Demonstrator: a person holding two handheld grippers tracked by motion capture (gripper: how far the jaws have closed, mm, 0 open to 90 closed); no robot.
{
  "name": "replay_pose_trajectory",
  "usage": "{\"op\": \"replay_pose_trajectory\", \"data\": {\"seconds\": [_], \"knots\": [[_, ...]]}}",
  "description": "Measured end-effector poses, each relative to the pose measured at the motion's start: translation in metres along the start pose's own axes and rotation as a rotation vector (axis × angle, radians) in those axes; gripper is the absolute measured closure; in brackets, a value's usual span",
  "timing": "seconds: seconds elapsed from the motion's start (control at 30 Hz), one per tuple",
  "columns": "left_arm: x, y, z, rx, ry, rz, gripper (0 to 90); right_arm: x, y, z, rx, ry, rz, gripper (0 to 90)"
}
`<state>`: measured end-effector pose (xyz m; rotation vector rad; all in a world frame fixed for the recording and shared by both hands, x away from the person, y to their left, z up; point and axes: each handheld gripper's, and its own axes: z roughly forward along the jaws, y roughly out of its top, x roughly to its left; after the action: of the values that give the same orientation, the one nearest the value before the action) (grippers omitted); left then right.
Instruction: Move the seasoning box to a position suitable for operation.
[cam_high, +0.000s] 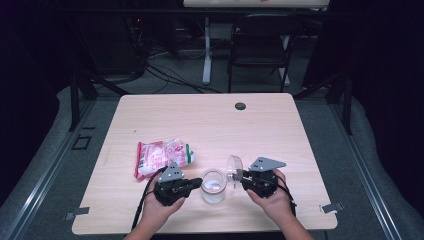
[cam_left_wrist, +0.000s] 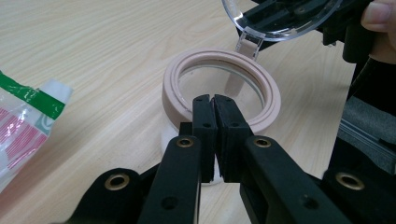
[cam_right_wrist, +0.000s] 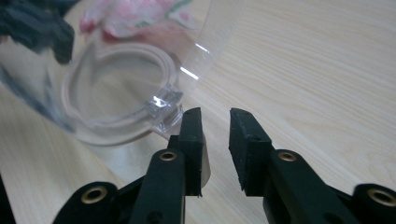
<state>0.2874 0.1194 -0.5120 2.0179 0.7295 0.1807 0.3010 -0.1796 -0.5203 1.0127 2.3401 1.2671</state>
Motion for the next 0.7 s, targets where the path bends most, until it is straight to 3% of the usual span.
{"op": "replay_pose_trajectory", "data": {"seconds": [0.33,0.5,0.7], "knots": [[0.009,0.005,-0.001,-0.028,0.047,-0.017,78.6,-0.001,-0.009,-0.004,0.023,0.029,0.001,69.9],[0.012,0.007,0.002,-0.036,0.057,-0.021,74.0,0.0,-0.013,-0.004,0.02,0.091,0.029,68.0],[0.013,0.007,0.004,-0.035,0.056,-0.021,72.4,0.007,-0.019,0.004,0.033,0.065,0.018,64.2]]}}
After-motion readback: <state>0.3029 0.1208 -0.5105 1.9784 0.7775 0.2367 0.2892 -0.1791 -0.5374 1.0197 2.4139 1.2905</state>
